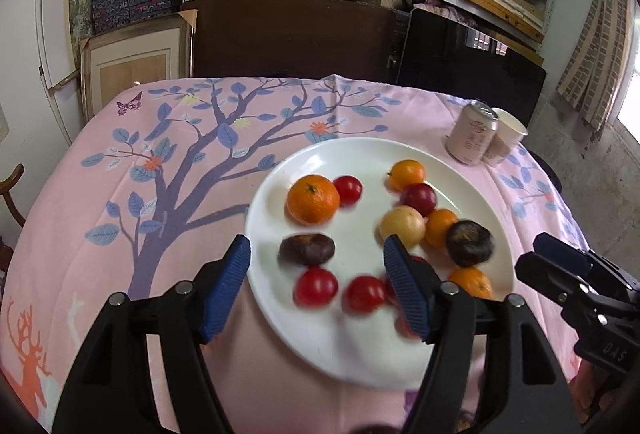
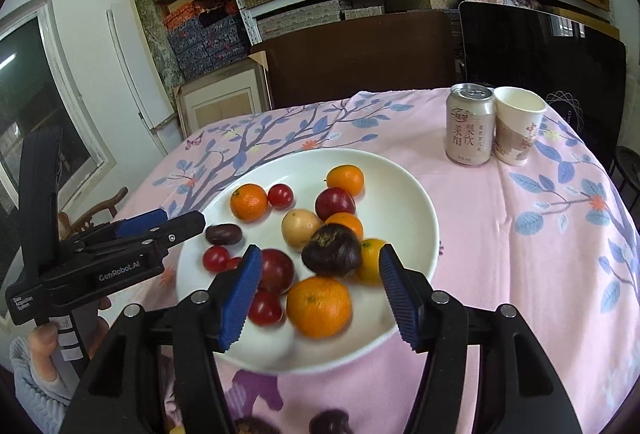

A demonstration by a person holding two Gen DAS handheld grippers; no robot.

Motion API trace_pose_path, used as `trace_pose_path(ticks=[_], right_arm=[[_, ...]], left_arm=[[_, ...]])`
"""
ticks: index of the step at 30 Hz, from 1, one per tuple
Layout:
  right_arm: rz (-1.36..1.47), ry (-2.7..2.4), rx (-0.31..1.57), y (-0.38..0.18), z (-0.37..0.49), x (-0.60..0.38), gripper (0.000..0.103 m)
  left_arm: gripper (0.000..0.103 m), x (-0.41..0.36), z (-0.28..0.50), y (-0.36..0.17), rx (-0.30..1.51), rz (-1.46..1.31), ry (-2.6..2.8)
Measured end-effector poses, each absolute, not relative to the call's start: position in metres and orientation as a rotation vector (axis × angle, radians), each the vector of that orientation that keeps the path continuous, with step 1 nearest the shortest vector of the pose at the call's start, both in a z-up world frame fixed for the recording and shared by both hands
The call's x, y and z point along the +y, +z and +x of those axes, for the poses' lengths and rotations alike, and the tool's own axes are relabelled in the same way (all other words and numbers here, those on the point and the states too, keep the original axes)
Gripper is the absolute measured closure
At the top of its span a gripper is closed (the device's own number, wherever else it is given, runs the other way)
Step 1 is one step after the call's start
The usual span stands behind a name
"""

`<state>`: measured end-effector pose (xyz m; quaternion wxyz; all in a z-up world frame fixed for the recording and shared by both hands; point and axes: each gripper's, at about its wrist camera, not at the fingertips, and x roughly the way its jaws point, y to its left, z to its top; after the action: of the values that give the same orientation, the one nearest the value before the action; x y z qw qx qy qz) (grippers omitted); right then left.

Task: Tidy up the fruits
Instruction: 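Withdraw both open tools from the plate toward the fruit pile, then grasp another brown mangosteen with the left tool while the right tool grasps a dark plum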

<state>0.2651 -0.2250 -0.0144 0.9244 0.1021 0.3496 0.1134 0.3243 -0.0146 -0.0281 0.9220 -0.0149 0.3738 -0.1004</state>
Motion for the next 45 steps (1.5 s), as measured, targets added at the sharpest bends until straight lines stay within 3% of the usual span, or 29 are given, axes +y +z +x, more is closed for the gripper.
trace_pose_path(ticks=[2, 8, 12, 33, 35, 38, 40, 45], right_arm=[[0.22, 0.235, 0.712, -0.014, 0.248, -0.228, 0.041], [0.293, 0.222, 0.695, -0.024, 0.187, -0.247, 0.039], [0.309, 0.175, 0.677, -0.031, 0.155, -0.257, 0.032], [0.389, 0.131, 0.72, -0.048, 0.156, -0.276, 0.031], [0.391, 0.126, 0.727, -0.049, 0.157, -0.277, 0.029], [0.393, 0.115, 0.738, -0.051, 0.159, -0.279, 0.026], [0.396, 0.111, 0.741, -0.052, 0.16, -0.28, 0.026], [0.376, 0.103, 0.749, -0.055, 0.161, -0.279, 0.026]], left_arm=[[0.031, -0.013, 0.299, -0.03, 0.757, -0.009, -0.208], [0.031, -0.002, 0.234, -0.06, 0.808, 0.032, -0.186], [0.031, -0.003, 0.212, -0.073, 0.831, 0.028, -0.191], [0.031, -0.035, 0.21, -0.095, 0.873, 0.151, -0.267], [0.04, -0.032, 0.211, -0.095, 0.868, 0.143, -0.261], [0.046, -0.026, 0.215, -0.096, 0.875, 0.12, -0.254], [0.059, -0.025, 0.22, -0.103, 0.905, 0.12, -0.25], [0.062, -0.011, 0.221, -0.099, 0.884, 0.123, -0.17]])
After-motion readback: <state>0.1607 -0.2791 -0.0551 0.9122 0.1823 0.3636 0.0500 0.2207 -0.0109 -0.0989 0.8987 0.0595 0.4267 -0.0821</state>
